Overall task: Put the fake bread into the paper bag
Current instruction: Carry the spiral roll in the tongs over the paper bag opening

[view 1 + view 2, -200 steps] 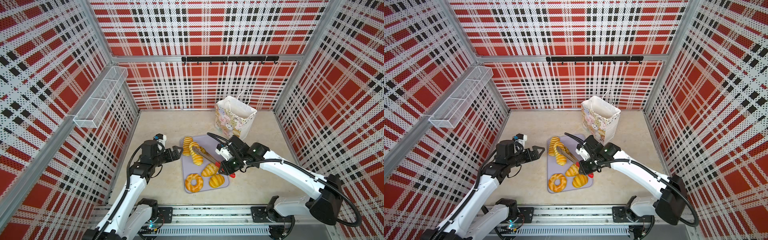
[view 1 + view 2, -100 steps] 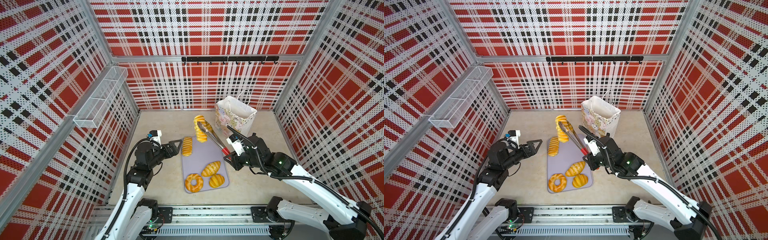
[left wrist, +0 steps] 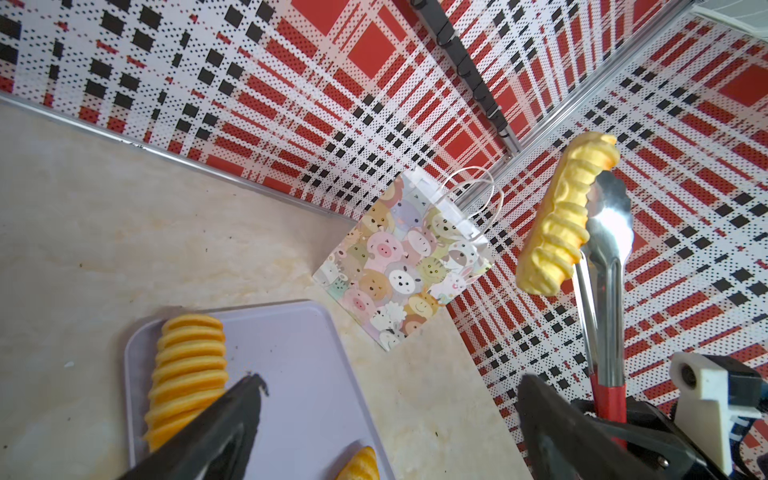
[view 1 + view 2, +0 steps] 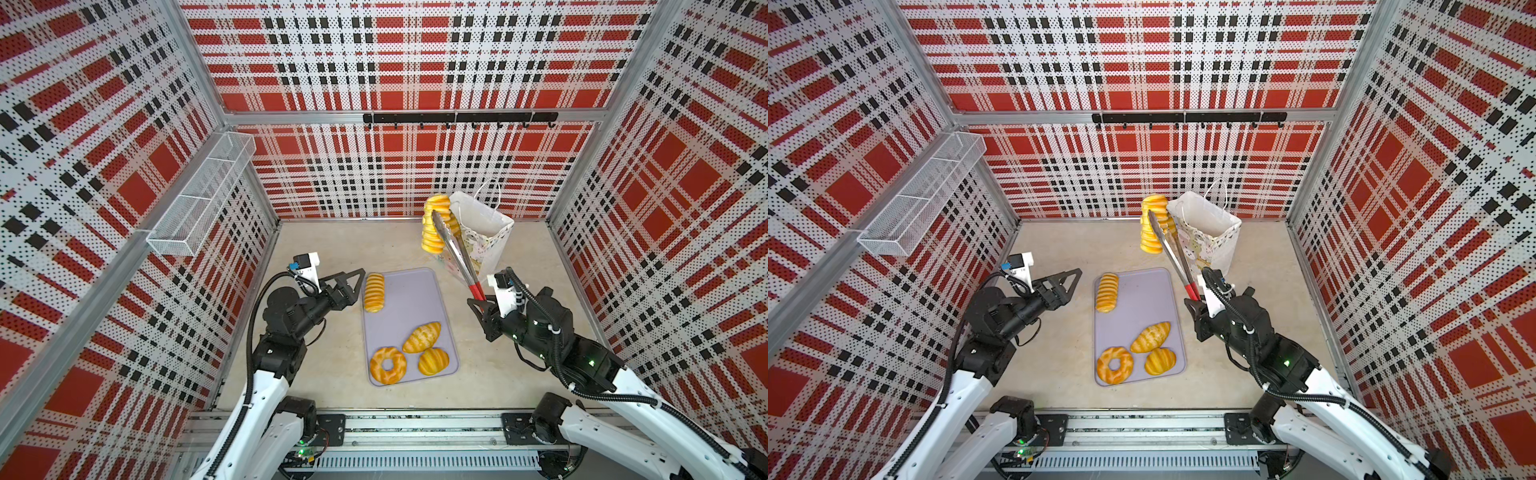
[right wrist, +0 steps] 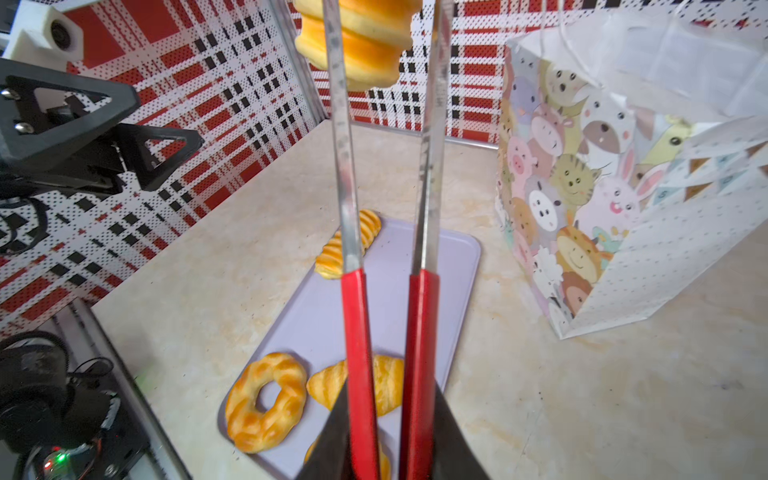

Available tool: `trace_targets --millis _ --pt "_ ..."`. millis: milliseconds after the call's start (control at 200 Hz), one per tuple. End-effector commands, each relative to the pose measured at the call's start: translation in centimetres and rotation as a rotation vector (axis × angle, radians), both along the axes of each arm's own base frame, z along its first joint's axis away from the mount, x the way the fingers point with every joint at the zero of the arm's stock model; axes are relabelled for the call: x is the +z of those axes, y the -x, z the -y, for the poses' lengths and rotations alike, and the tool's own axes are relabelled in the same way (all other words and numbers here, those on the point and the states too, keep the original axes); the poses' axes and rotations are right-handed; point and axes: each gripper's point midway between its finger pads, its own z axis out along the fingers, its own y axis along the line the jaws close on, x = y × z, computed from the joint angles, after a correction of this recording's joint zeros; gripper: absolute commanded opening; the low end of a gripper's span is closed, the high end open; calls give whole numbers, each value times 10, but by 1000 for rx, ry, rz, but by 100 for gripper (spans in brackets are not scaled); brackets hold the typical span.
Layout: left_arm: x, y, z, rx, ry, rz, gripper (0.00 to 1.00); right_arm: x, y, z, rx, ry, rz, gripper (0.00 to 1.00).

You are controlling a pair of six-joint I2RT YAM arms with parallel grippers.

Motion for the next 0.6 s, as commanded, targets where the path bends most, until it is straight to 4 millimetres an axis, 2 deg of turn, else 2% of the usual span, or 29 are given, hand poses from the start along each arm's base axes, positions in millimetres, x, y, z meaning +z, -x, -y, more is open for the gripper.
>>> trace_targets --millis 0,316,486,596 --pt "10 -1 6 -18 14 63 98 54 -9 3 -39 -106 190 21" --pt "9 -3 11 -13 20 89 98 67 -38 8 -174 -43 227 22" --pt "13 -6 15 -37 24 129 98 69 -48 24 -286 -18 214 21" --pt "14 -14 17 -38 29 128 98 62 -57 38 -390 49 171 21"
